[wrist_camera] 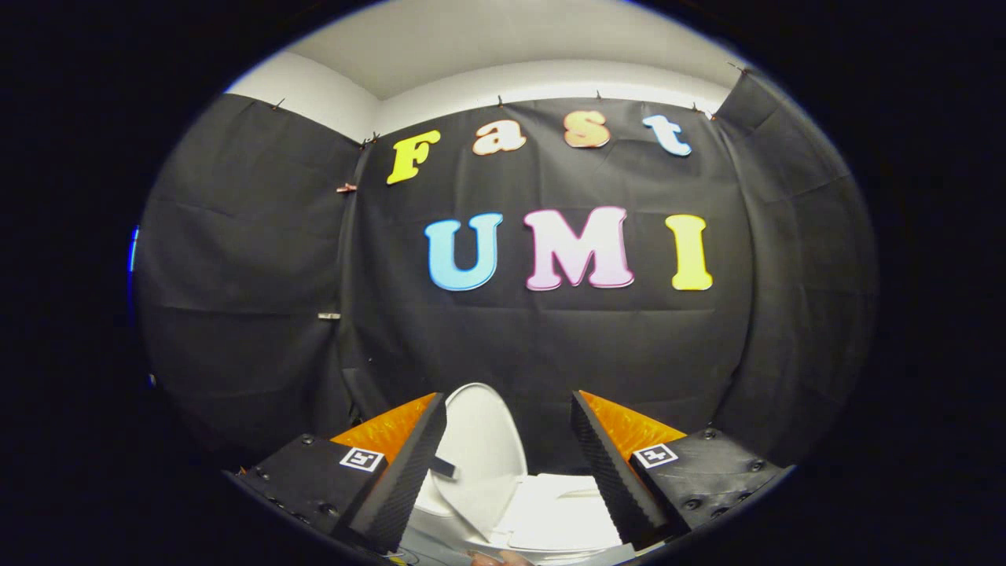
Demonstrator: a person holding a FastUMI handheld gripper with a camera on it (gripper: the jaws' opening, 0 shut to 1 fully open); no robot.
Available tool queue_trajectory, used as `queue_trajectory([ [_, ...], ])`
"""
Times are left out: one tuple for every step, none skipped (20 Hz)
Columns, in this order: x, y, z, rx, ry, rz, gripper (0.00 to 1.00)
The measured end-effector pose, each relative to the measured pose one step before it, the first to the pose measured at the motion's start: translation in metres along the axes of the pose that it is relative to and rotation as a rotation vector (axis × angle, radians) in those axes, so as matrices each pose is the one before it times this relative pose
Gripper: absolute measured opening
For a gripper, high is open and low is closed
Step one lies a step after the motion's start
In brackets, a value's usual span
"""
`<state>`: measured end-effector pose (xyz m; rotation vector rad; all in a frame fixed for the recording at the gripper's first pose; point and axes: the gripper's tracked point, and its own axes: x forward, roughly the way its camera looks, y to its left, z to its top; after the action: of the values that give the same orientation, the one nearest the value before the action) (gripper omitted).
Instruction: Open the toilet lid.
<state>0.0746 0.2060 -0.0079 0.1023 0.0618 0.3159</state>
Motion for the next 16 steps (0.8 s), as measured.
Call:
queue_trajectory([
  [-0.00893,-0.01074,0.00670,0.00007,-0.00927,-0.01531,0.99],
  [-0.00821,-0.00963,0.00548,0.00101,-0.00707,-0.01215,0.99],
  [-0.00956,-0.00986,0.00531,0.00262,-0.00884,-0.00730,0.99],
  [-0.00881,-0.00828,0.00731,0.00476,-0.01651,-0.00585,0.99],
  [-0.00827,-0.01009,0.00680,0.00730,-0.01995,-0.01165,0.99],
  [-0.00802,-0.01011,0.00603,0.00914,-0.01559,-0.01299,0.99],
  [-0.00682,-0.01029,0.00373,0.00909,-0.00969,-0.01527,0.99],
  [-0.00665,-0.00832,0.00198,0.00684,-0.00792,-0.01116,0.99],
  [-0.00669,-0.00576,0.00267,0.00447,-0.00680,-0.00277,0.99],
  [-0.00577,-0.00377,0.00408,0.00124,-0.01203,0.00060,0.99],
  [-0.00394,-0.00617,0.00303,-0.00399,-0.01152,-0.00880,0.99],
  [-0.00131,-0.00918,0.00063,-0.00882,-0.00594,-0.01478,0.99],
  [-0.00397,-0.00586,0.00073,-0.00743,-0.00249,-0.00859,0.99],
  [-0.00697,-0.00176,0.00211,-0.00214,-0.00347,-0.00060,0.99],
  [-0.00487,-0.00104,0.00239,0.00213,-0.00561,0.00227,0.99],
  [-0.00233,-0.00005,0.00323,0.00436,-0.00555,-0.00050,0.99],
])
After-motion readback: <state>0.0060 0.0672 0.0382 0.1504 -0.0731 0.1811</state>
